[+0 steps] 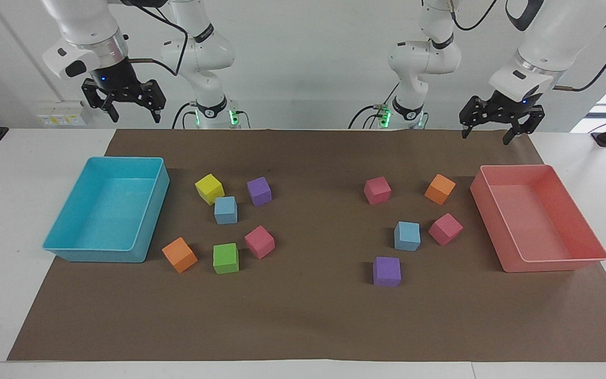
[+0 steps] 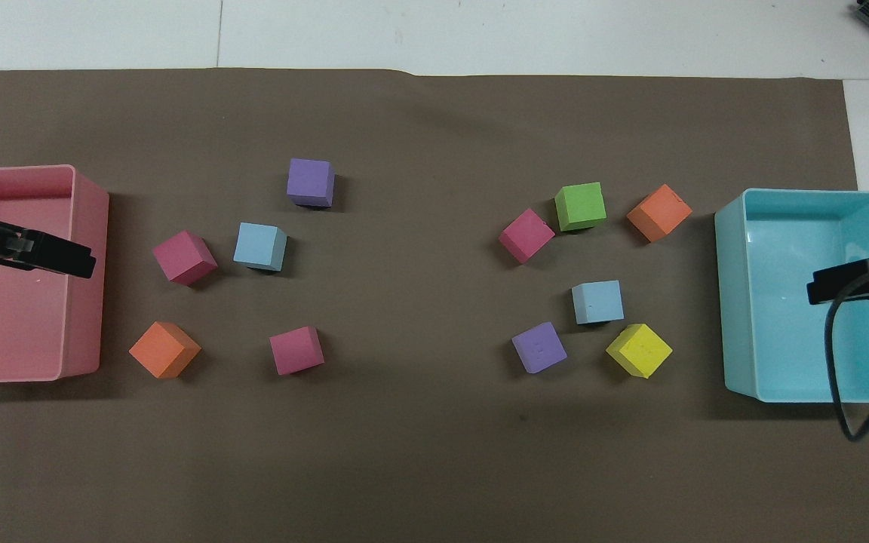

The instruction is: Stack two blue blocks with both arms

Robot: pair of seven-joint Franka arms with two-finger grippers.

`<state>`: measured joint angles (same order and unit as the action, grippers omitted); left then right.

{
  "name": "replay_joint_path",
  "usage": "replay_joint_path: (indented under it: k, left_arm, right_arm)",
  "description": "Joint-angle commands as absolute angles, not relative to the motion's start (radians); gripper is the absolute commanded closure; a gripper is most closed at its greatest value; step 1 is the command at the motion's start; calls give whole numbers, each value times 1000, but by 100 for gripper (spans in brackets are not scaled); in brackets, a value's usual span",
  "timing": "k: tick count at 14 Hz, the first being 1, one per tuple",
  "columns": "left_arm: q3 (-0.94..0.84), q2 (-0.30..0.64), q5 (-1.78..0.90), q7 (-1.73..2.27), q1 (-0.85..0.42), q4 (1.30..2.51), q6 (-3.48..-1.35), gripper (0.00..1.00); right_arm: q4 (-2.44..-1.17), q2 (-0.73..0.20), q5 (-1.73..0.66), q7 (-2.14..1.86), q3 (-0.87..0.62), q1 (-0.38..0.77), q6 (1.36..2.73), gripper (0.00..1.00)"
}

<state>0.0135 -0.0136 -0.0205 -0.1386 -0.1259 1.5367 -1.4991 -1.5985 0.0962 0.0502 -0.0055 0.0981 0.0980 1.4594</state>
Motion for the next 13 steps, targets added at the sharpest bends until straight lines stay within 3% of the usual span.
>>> replay_joint_path:
  k: [1,13]
  left_arm:
    - [20,-21,-15,-135,-135,1534,-1502,0]
    - [18,-21,-15,-150,-138,1537,-1503,0]
  right_arm:
    - [-1629,123,57,-26,91,87,1460,0]
    - [-1631,124,57,-26,91,87,1460,0]
